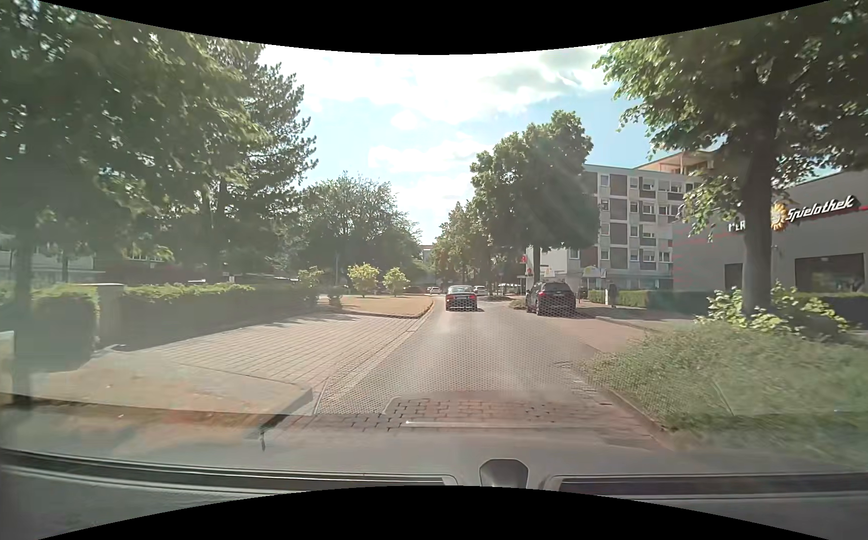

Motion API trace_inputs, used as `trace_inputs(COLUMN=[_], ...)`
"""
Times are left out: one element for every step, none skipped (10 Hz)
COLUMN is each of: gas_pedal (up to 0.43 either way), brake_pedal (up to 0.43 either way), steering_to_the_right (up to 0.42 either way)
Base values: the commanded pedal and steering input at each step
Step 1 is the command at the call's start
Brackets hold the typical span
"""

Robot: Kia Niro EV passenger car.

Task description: Follow the waypoints while adhering to traffic rules and regulations

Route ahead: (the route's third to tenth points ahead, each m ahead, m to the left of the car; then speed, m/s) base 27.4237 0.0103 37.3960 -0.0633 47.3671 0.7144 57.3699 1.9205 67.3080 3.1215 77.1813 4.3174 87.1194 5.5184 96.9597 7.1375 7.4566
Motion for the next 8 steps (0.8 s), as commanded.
trace_inputs(gas_pedal=[0.150,0.150,0.150,0.150,0.150,0.150,0.150,0.150], brake_pedal=[0.006,0.006,0.006,0.006,0.006,0.006,0.006,0.006], steering_to_the_right=[0.002,0.002,0.002,0.002,0.002,0.002,0.001,0.001])
